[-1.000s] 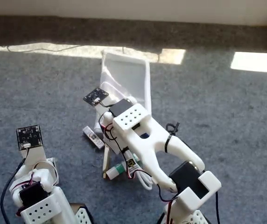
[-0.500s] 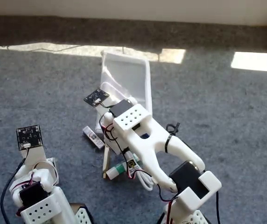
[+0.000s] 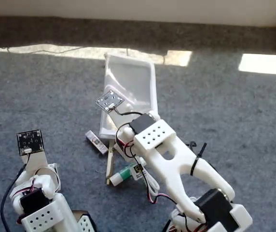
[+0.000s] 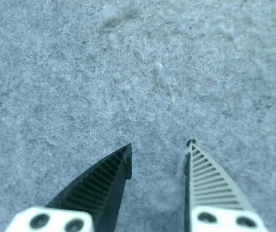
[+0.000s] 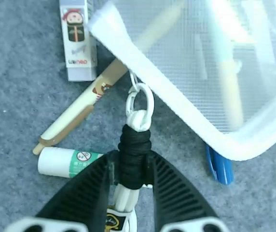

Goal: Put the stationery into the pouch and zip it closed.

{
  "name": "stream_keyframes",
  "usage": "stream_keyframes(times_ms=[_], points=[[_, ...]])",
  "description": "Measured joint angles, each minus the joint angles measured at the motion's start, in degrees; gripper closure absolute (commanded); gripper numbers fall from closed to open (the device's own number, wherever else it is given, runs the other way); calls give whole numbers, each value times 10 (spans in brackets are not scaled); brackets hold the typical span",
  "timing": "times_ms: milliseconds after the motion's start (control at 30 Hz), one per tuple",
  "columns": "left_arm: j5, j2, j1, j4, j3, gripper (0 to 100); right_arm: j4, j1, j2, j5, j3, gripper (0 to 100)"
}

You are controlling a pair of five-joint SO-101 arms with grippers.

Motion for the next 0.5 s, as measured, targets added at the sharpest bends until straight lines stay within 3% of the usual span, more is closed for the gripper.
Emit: stream_keyframes(times_ms=[500], points=[[0,0,0,0,0,815,-79,0,-151,0,113,992]])
